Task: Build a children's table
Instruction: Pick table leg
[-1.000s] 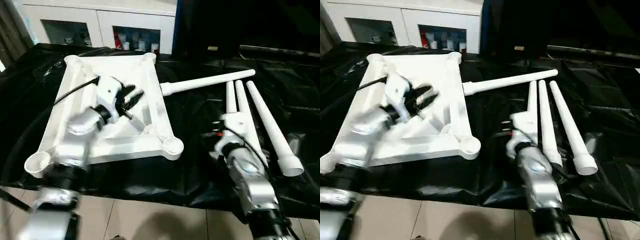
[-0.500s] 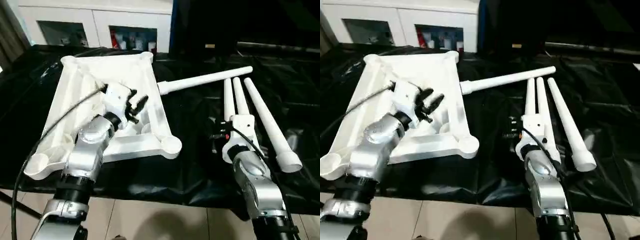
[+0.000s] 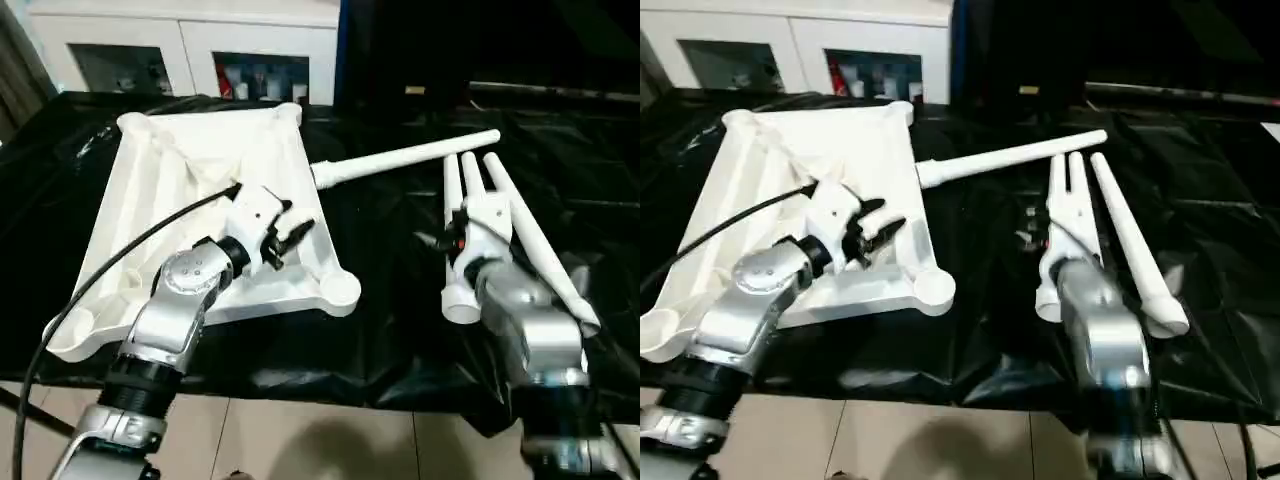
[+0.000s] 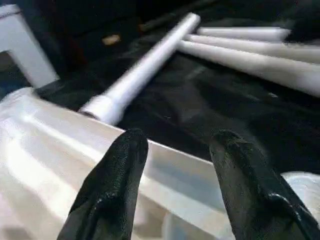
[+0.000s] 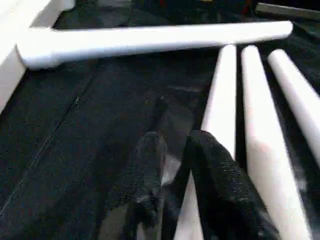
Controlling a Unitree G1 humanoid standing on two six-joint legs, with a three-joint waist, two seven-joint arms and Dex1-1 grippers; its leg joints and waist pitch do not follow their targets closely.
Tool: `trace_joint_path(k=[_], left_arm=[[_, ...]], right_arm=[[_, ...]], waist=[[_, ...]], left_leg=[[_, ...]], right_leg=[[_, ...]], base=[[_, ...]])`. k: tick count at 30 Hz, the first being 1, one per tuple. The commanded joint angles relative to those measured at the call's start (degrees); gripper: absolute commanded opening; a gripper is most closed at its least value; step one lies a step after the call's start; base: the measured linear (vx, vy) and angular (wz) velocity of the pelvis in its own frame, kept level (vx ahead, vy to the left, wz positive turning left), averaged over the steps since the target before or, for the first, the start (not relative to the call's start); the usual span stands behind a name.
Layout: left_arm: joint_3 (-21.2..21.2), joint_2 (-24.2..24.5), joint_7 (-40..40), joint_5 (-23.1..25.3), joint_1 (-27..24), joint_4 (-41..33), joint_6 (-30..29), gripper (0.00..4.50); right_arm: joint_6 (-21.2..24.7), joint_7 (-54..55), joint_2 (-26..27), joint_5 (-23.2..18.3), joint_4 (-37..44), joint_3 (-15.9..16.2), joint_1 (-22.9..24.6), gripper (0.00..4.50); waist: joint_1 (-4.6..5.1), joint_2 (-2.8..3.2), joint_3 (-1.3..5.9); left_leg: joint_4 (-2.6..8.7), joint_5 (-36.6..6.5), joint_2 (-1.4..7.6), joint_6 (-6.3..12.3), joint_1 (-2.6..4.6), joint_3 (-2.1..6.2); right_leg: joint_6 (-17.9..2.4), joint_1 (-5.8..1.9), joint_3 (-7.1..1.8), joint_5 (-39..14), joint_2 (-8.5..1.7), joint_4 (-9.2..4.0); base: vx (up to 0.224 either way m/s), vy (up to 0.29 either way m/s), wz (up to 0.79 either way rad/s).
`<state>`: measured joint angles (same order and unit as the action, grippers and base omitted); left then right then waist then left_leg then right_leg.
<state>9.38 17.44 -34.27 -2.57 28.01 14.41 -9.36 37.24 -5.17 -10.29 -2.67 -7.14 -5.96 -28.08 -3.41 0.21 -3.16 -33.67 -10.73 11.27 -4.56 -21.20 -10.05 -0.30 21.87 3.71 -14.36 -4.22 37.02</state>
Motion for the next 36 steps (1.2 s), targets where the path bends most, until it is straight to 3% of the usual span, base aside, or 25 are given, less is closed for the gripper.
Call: trace_joint_path(k=[1, 3, 11, 16, 19, 21, 24, 30, 36], left_arm=[[0.97, 0.91, -1.80, 0.45, 0.43, -1.68, -1.09, 2.44], [1.11, 1.74, -2.56, 0.49, 0.50, -2.16, -1.64, 2.44], [2.13, 4.12, -6.55, -0.07, -0.21, -4.47, -3.49, 2.44], [3.39, 6.13, -11.59, -1.76, -1.17, -7.52, -4.21, 2.44], [3.98, 6.90, -13.25, -2.01, -1.44, -8.52, -4.10, 2.44], [4.57, 7.80, -15.66, -2.76, -1.77, -10.19, -4.65, 2.44], [4.77, 8.32, -17.13, -3.36, -1.92, -11.37, -5.00, 2.44], [5.16, 8.81, -17.68, -2.94, -1.64, -11.71, -5.31, 2.44], [5.11, 9.21, -18.26, -2.97, -1.52, -12.82, -6.18, 2.44]], right_arm=[[2.09, 0.75, -1.02, -0.45, -2.29, -1.46, -1.73, 1.35], [2.87, 0.23, -1.94, -0.48, -5.81, -1.88, -4.13, 1.49], [6.75, -0.37, -2.70, -0.83, -10.27, -1.98, -6.91, 2.21], [7.41, -0.16, -2.91, -1.15, -12.30, -2.32, -7.49, 2.74], [7.87, -0.39, -2.98, -1.30, -12.80, -2.52, -7.78, 2.80], [8.68, -0.74, -3.25, -1.43, -13.40, -2.71, -8.14, 3.16], [9.20, -0.88, -3.53, -1.49, -13.94, -2.87, -8.39, 3.26], [14.06, -1.92, -4.39, -0.36, -15.76, -0.28, -9.62, 3.92], [17.98, -1.20, -3.98, -1.10, -18.22, -0.99, -11.47, 3.92]], waist=[[-0.17, 0.19, 3.96], [-0.18, -0.09, 4.14], [-0.39, -0.19, 4.25], [-0.37, -0.12, 4.20], [-0.36, -0.15, 4.23], [-0.38, -0.23, 4.27], [-0.32, -0.13, 4.20], [-0.28, -0.19, 4.29], [-0.27, -0.45, 4.35]], left_leg=[[3.02, -0.92, 1.33, 0.49, 0.61, 0.43], [2.91, -0.14, 1.24, 0.46, 0.60, 0.38], [2.71, 1.52, 1.24, 1.83, 0.56, 0.30], [2.73, 1.02, 1.30, 1.33, 0.58, 0.20], [2.70, 1.25, 1.23, 1.34, 0.55, 0.23], [2.73, 1.11, 1.28, 1.22, 0.56, 0.24], [2.68, 1.20, 1.27, 1.07, 0.56, 0.15], [2.62, 1.75, 1.17, 1.11, 0.57, 0.16], [2.58, 2.11, 1.17, 1.22, 0.54, 0.13]], right_leg=[[-12.30, -3.35, -3.17, 11.41, -3.12, -3.64], [-12.75, -3.50, -3.13, 12.18, -3.16, -3.50], [-13.51, -3.48, -3.06, 13.84, -3.12, -3.16], [-13.74, -3.37, -3.06, 12.52, -3.13, -3.18], [-13.56, -3.49, -3.05, 12.82, -3.12, -3.14], [-13.53, -3.50, -3.06, 12.27, -3.22, -3.10], [-13.61, -3.41, -3.03, 12.25, -3.07, -3.11], [-13.83, -3.50, -2.99, 12.80, -2.97, -3.07], [-14.03, -3.55, -3.00, 12.65, -3.02, -2.98]], base=[[0.000, 0.000, 0.00], [0.000, 0.000, 0.00], [0.000, 0.000, 0.00], [0.000, 0.000, 0.00], [0.000, 0.000, 0.00], [0.000, 0.000, 0.00], [0.000, 0.000, 0.00], [0.000, 0.000, 0.00], [0.000, 0.000, 0.00]])
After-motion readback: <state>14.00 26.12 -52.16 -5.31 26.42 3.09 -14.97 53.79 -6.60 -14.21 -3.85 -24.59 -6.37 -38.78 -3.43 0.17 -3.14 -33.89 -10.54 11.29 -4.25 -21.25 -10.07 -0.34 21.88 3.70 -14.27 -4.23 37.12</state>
